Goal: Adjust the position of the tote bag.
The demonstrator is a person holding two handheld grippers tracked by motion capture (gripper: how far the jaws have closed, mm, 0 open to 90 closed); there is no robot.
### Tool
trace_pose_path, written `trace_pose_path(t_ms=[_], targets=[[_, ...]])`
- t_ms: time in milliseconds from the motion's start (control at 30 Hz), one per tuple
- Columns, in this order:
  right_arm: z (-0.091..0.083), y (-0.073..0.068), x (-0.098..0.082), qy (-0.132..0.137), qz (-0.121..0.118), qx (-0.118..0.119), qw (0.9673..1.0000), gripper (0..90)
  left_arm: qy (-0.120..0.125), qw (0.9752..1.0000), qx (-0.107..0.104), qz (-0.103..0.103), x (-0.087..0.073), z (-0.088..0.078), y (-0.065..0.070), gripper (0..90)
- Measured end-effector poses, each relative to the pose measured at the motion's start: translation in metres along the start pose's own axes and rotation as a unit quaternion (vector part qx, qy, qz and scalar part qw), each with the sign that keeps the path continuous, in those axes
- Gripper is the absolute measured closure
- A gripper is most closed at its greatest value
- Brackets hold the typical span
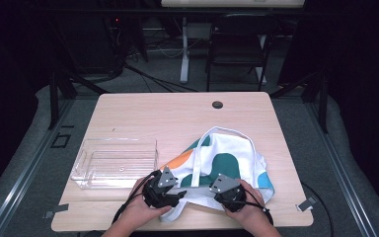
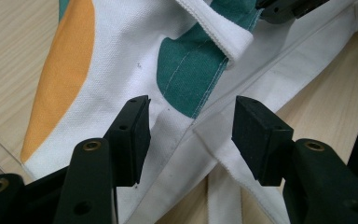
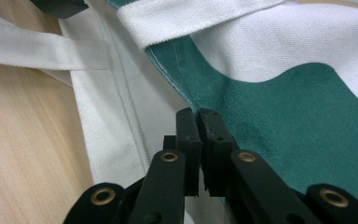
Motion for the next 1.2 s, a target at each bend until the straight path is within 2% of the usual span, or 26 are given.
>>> trace_pose_path(t_ms=[267,533,667,767,867,967,1133,1200], targets=[[0.000,0.000,0.001,0.002,0.003,0.000,1.0000,87.5,0.001,1.0000,0.004,0.009,0.000,0.000,0.002,46.1],[-0.001,0.000,0.002,0.008,0.005,-0.001,1.0000,87.6,0.005,0.9989,0.038,0.027,0.001,0.004,0.000,49.0],[-0.002,0.000,0.003,0.007,0.004,-0.002,1.0000,87.6,0.012,0.9984,0.046,0.032,0.004,0.006,0.000,50.2],[-0.002,0.000,0.003,0.008,0.006,-0.003,0.9999,87.6,0.015,0.9979,0.048,0.040,0.006,0.008,0.001,50.1],[-0.002,0.000,0.003,0.009,0.006,-0.002,0.9999,87.7,0.020,0.9984,0.038,0.035,0.010,0.007,0.001,50.6],[-0.002,0.000,0.003,0.009,0.006,-0.001,0.9999,87.6,0.020,0.9981,0.046,0.035,0.010,0.010,0.000,55.3],[-0.001,0.001,0.003,0.009,0.007,-0.001,0.9999,87.6,0.017,0.9981,0.045,0.039,0.010,0.012,0.000,56.8],[-0.001,0.001,0.003,0.010,0.007,-0.002,0.9999,87.6,0.018,0.9978,0.052,0.037,0.009,0.013,0.000,59.2]])
Point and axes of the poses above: each handheld gripper's, and its own axes: z roughly forward along the jaws, x roughly out of its top, y roughly to its right, the point moved 10 cm from there along z, roughly forward along the jaws, and after that the axes turned 11 degrees about x, right-handed, at the moved point
